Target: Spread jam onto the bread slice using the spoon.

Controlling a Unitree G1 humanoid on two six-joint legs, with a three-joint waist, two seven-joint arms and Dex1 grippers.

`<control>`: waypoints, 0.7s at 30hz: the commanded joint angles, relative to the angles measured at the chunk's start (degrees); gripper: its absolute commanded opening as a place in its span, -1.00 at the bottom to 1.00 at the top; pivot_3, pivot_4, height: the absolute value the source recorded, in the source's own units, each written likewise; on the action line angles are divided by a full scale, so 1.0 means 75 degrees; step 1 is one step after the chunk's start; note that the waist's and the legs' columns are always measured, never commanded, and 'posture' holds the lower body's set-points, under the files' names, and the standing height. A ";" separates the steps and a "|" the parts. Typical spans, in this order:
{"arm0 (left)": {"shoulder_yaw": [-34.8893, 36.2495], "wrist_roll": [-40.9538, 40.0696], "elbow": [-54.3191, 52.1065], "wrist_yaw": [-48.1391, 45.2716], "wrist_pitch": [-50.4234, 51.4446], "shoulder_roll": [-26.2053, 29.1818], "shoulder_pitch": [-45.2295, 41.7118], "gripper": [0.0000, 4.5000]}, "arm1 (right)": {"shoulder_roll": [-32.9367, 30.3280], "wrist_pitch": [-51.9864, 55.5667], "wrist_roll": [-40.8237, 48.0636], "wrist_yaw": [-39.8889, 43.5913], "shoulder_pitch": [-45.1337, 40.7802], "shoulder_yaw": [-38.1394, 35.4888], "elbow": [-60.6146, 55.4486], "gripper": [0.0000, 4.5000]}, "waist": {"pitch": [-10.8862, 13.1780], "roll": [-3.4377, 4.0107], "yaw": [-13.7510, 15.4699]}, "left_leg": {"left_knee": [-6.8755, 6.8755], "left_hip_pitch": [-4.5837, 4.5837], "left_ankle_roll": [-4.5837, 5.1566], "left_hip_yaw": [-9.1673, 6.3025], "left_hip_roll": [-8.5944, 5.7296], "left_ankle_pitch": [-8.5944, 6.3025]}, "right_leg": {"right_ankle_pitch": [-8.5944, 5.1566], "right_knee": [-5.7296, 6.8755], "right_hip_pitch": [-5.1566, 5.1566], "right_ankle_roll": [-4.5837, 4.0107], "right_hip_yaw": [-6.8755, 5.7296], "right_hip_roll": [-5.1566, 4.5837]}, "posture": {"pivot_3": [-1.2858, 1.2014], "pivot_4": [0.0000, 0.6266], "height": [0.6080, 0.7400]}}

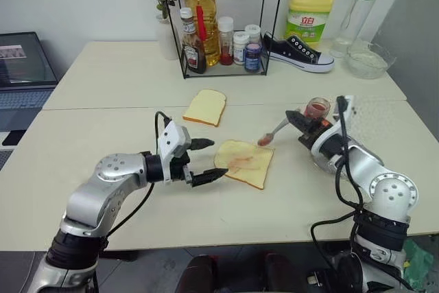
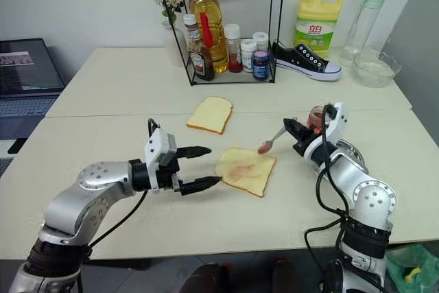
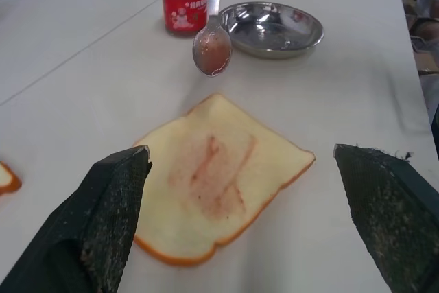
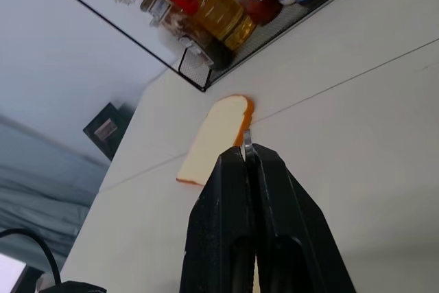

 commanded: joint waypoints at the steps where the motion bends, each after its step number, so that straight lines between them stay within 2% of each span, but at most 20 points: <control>1: -0.0292 0.0070 0.0161 -0.0505 -0.0270 0.0006 -0.0560 1.00 | -0.0243 -0.0336 0.0693 -0.0745 0.0130 -0.0458 -0.0660 -0.99 | 0.0000 0.0000 -0.0002 | 0.0000 0.0000 0.0000 0.0001 0.0000 0.0000 | 0.0000 0.0000 0.0000 0.0000 0.0001 0.0002 | 0.03 -0.52 1.00; 4: -0.0865 0.0245 0.0642 -0.1201 -0.0514 -0.0134 -0.1457 1.00 | -0.0731 -0.0715 0.1149 -0.1473 0.0486 -0.1086 -0.1115 -0.99 | 0.0004 -0.0002 0.0044 | 0.0000 -0.0001 0.0000 0.0002 0.0000 0.0000 | 0.0000 0.0000 0.0000 0.0000 0.0002 0.0003 | 0.03 -0.52 1.00; 8: -0.1638 0.0673 0.1717 -0.1818 -0.0999 -0.0846 -0.2828 1.00 | -0.1637 -0.1156 0.1494 -0.1947 0.1140 -0.1786 -0.1477 -0.99 | 0.0008 -0.0003 0.0119 | 0.0007 -0.0011 0.0002 0.0005 -0.0023 0.0001 | 0.0000 -0.0003 0.0003 0.0002 -0.0002 0.0018 | 0.03 -0.52 1.00; 15: -0.2438 0.1587 0.3601 -0.2252 -0.2200 -0.2124 -0.3992 1.00 | -0.2440 -0.1741 0.0884 -0.1295 0.2284 -0.2090 -0.0868 -0.99 | 0.0009 -0.0004 -0.0055 | 0.0001 -0.0004 0.0004 0.0020 0.0003 0.0000 | 0.0000 -0.0003 0.0000 0.0003 0.0017 0.0043 | 0.03 -0.52 1.00; 21: -0.2659 0.2107 0.4771 -0.2546 -0.2975 -0.2792 -0.4328 1.00 | -0.2444 -0.2358 0.0113 -0.0227 0.2105 -0.1667 0.0389 -0.99 | 0.0009 -0.0004 -0.0056 | 0.0002 0.0002 0.0004 0.0026 0.0014 0.0000 | -0.0001 -0.0002 0.0000 0.0003 0.0017 0.0062 | 0.03 -0.52 1.00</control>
